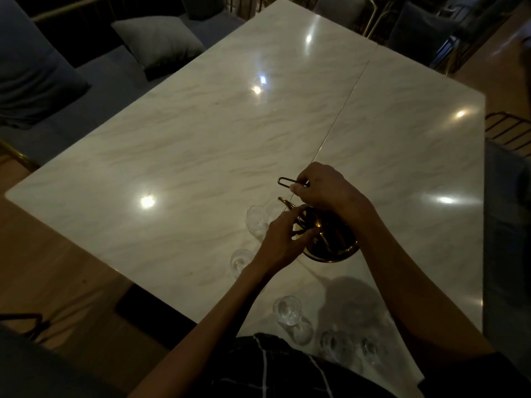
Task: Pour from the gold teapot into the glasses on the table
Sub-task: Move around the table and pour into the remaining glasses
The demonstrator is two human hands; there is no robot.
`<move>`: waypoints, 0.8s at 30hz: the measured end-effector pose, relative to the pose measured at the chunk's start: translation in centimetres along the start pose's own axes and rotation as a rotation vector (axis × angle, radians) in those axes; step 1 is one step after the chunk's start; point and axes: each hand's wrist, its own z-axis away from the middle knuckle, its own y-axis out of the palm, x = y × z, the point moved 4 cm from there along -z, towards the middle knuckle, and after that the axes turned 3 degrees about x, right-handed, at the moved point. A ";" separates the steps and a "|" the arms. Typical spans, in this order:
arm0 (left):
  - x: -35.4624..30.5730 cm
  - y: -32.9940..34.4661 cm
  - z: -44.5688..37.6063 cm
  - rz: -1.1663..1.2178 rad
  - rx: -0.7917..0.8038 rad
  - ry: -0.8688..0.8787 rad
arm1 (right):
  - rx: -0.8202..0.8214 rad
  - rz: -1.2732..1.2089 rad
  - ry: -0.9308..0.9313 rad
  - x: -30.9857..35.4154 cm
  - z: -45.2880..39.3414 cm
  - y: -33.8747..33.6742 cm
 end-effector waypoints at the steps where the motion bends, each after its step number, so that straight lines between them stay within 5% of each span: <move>1: 0.0 0.0 0.0 -0.002 -0.001 0.000 | -0.001 0.000 0.002 0.0 0.0 0.0; 24: 0.0 -0.3 0.2 -0.012 0.002 -0.006 | 0.008 0.000 0.011 0.3 -0.1 0.3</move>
